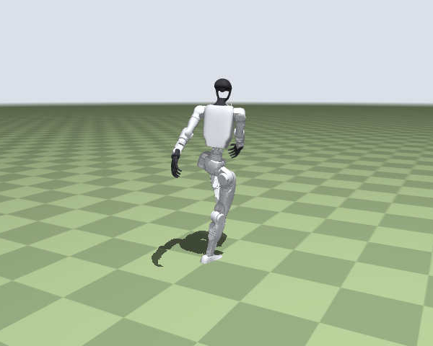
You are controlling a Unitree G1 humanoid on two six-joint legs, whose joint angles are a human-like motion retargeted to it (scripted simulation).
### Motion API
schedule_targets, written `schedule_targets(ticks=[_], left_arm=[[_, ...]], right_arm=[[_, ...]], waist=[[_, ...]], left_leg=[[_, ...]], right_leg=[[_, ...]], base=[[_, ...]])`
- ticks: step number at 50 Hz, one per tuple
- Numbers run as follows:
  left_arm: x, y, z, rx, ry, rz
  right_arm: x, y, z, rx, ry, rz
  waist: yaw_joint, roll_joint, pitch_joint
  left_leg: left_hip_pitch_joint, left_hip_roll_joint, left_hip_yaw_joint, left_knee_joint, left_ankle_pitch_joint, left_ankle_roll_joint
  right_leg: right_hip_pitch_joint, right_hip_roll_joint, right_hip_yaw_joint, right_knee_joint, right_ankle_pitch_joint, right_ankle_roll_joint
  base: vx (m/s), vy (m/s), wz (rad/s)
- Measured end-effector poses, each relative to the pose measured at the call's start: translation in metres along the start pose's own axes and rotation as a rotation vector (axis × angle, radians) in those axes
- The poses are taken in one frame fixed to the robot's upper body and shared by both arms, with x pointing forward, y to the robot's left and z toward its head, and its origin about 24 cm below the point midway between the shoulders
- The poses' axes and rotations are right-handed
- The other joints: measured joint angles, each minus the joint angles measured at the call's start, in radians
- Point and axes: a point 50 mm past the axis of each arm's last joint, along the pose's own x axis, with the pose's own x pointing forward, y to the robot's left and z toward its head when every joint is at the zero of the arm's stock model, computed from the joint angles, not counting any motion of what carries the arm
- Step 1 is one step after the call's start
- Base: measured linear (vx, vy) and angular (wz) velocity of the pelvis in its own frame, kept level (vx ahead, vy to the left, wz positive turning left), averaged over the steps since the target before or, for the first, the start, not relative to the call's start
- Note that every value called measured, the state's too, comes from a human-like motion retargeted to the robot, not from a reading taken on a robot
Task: Upper body actions
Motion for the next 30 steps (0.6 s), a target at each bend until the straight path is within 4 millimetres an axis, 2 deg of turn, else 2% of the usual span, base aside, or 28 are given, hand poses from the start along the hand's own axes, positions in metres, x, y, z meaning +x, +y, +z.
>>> schedule_targets(ticks=[2,3,5,8,10,12,13,15,16,17,18,19,20,21,22,23,24,25,27,28,30], left_arm=[[-0.001,0.027,-0.032,-0.168,0.079,0.087],[-0.003,0.041,-0.048,-0.264,0.106,0.147],[-0.006,0.054,-0.060,-0.443,0.085,0.243],[-0.003,0.042,-0.031,-0.542,-0.070,0.256],[-0.002,0.022,-0.002,-0.478,-0.143,0.195],[-0.004,-0.003,0.027,-0.346,-0.183,0.081],[-0.006,-0.017,0.041,-0.276,-0.198,0.030],[-0.013,-0.047,0.071,-0.132,-0.258,-0.036],[-0.019,-0.063,0.090,-0.059,-0.321,-0.033],[-0.028,-0.080,0.110,0.017,-0.392,-0.029],[-0.039,-0.099,0.131,0.099,-0.476,-0.024],[-0.051,-0.121,0.149,0.187,-0.556,-0.034],[-0.064,-0.144,0.165,0.279,-0.636,-0.051],[-0.095,-0.178,0.192,0.367,-0.745,-0.116],[-0.131,-0.210,0.216,0.459,-0.866,-0.169],[-0.172,-0.236,0.237,0.554,-1.009,-0.207],[-0.220,-0.259,0.256,0.639,-1.165,-0.220],[-0.274,-0.278,0.268,0.716,-1.330,-0.219],[-0.372,-0.303,0.274,0.759,-1.650,-0.158],[-0.415,-0.309,0.270,0.737,-1.789,-0.132],[-0.471,-0.313,0.257,0.682,-2.000,-0.119]], right_arm=[[0.000,-0.020,0.049,-0.030,-0.195,-0.029],[-0.002,-0.024,0.064,-0.051,-0.262,-0.044],[-0.006,-0.028,0.082,-0.130,-0.343,-0.081],[-0.008,-0.029,0.089,-0.283,-0.354,-0.165],[-0.010,-0.025,0.072,-0.371,-0.329,-0.191],[-0.011,-0.010,0.032,-0.404,-0.231,-0.157],[-0.014,0.001,0.006,-0.403,-0.160,-0.123],[-0.029,0.028,-0.059,-0.374,0.019,-0.023],[-0.047,0.043,-0.099,-0.343,0.133,0.032],[-0.069,0.060,-0.137,-0.304,0.250,0.084],[-0.097,0.080,-0.174,-0.252,0.380,0.126],[-0.129,0.100,-0.210,-0.193,0.528,0.158],[-0.168,0.122,-0.240,-0.135,0.686,0.188],[-0.195,0.127,-0.261,-0.101,0.834,0.188],[-0.222,0.132,-0.277,-0.059,0.980,0.184],[-0.247,0.138,-0.288,-0.003,1.123,0.168],[-0.268,0.139,-0.295,0.057,1.245,0.140],[-0.287,0.138,-0.299,0.120,1.355,0.105],[-0.319,0.134,-0.305,0.221,1.511,0.058],[-0.333,0.134,-0.307,0.257,1.576,0.049],[-0.367,0.142,-0.309,0.318,1.701,0.036]], waist=[[0.047,-0.031,-0.002],[0.055,-0.050,-0.024],[0.042,-0.070,-0.081],[-0.045,-0.051,-0.175],[-0.101,-0.004,-0.249],[-0.147,0.031,-0.318],[-0.177,0.042,-0.352],[-0.234,0.051,-0.411],[-0.266,0.064,-0.427],[-0.300,0.081,-0.440],[-0.337,0.109,-0.449],[-0.379,0.129,-0.459],[-0.423,0.145,-0.468],[-0.515,0.176,-0.461],[-0.587,0.202,-0.436],[-0.618,0.220,-0.374],[-0.607,0.223,-0.324],[-0.576,0.218,-0.280],[-0.702,0.269,-0.175],[-0.737,0.292,-0.125],[-0.782,0.302,-0.081]], left_leg=[[-0.068,-0.024,0.038,-0.019,-0.034,0.000],[-0.080,-0.042,0.067,-0.040,-0.046,0.000],[-0.080,-0.064,0.094,-0.058,-0.049,0.000],[0.002,-0.044,0.080,-0.046,-0.026,-0.002],[0.081,-0.024,0.041,-0.056,0.011,-0.004],[0.252,-0.052,0.017,-0.181,0.051,-0.040],[0.354,-0.086,0.016,-0.281,0.066,-0.059],[0.583,-0.199,0.026,-0.576,0.111,-0.119],[0.706,-0.298,-0.011,-0.795,0.168,-0.142],[0.826,-0.395,-0.071,-1.011,0.160,-0.168],[0.939,-0.488,-0.175,-1.217,0.022,-0.200],[1.056,-0.502,-0.104,-1.394,-0.061,-0.183],[1.175,-0.475,0.056,-1.555,-0.116,-0.143],[1.157,-0.424,0.061,-1.603,-0.080,-0.178],[1.130,-0.388,0.008,-1.622,-0.048,-0.199],[1.087,-0.380,-0.163,-1.584,-0.023,-0.191],[1.052,-0.386,-0.216,-1.565,-0.008,-0.175],[1.022,-0.401,-0.211,-1.554,0.003,-0.156],[1.007,-0.336,-0.179,-1.549,-0.002,-0.154],[0.994,-0.311,-0.207,-1.538,0.003,-0.154],[0.984,-0.305,-0.247,-1.528,0.006,-0.148]], right_leg=[[-0.014,-0.046,0.009,0.028,-0.015,-0.003],[-0.026,-0.073,0.005,0.041,-0.023,0.002],[-0.040,-0.090,-0.014,0.049,-0.037,0.007],[-0.048,-0.045,-0.071,-0.001,-0.025,0.020],[-0.055,-0.001,-0.127,-0.045,-0.006,0.038],[-0.054,0.029,-0.173,-0.071,-0.003,0.051],[-0.052,0.037,-0.196,-0.076,-0.010,0.059],[-0.037,0.024,-0.239,-0.064,-0.038,0.088],[-0.018,0.025,-0.270,-0.044,-0.061,0.100],[-0.004,0.035,-0.302,-0.015,-0.080,0.111],[0.004,0.061,-0.337,0.032,-0.090,0.116],[-0.017,0.065,-0.380,0.120,-0.018,0.121],[-0.051,0.058,-0.427,0.230,0.096,0.125],[-0.203,-0.028,-0.499,0.498,0.216,0.092],[-0.360,-0.057,-0.491,0.742,0.289,0.075],[-0.525,0.030,-0.324,0.937,0.265,0.093],[-0.656,0.032,-0.266,1.103,0.241,0.067],[-0.768,-0.008,-0.262,1.255,0.217,0.020],[-0.930,-0.143,-0.389,1.464,0.159,-0.058],[-1.004,-0.138,-0.406,1.516,0.142,-0.068],[-1.125,-0.122,-0.426,1.565,0.117,-0.099]], base=[[0.40,0.15,-0.22],[0.44,0.32,0.43],[0.32,0.27,0.80],[0.03,0.13,1.14],[-0.05,0.27,1.24],[0.11,0.22,1.05],[0.22,0.20,1.10],[0.32,0.23,1.14],[0.44,0.29,1.22],[0.53,0.31,1.32],[0.58,0.26,1.34],[0.61,0.21,1.37],[0.26,0.22,1.89],[-0.12,0.24,2.14],[-0.55,0.24,1.88],[-0.68,0.21,0.44],[-0.83,0.20,-1.06],[-0.87,0.28,-0.39],[-0.76,0.34,1.30],[-0.47,0.29,1.10],[-0.07,0.15,0.19]])
